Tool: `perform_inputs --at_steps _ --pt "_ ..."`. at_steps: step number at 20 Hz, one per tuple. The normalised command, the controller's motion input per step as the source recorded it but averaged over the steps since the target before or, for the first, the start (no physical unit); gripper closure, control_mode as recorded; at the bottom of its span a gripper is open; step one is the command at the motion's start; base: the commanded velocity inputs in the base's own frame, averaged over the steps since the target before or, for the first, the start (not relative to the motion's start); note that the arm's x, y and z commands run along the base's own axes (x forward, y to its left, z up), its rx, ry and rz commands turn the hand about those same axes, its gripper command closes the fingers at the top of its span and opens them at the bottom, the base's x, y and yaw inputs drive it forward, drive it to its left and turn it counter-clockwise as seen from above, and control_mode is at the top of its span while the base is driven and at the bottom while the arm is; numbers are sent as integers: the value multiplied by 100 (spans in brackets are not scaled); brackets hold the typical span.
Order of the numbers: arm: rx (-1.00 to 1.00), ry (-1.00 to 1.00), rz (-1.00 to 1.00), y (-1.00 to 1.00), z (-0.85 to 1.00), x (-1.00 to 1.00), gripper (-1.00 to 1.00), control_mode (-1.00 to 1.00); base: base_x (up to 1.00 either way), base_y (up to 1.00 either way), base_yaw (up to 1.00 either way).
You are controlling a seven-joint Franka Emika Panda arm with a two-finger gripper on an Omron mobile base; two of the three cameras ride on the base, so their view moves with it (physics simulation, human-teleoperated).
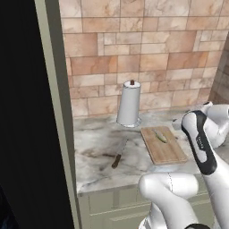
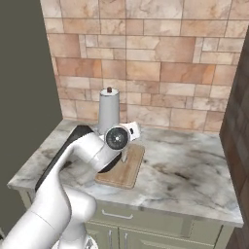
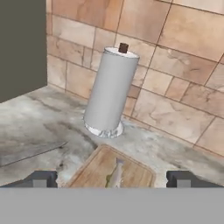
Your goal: Retrieve the fish from the fridge and place it on the cutting board.
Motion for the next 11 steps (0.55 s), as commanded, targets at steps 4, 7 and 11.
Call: perform_inputs --at_steps 4,7,11 --pt "0 -23 8 -4 85 -43 -100 -100 0 0 0" --pt "0 -23 7 -8 74 -41 -100 -100 0 0 0" --pt "0 -22 5 -14 60 -42 -100 -100 0 0 0"
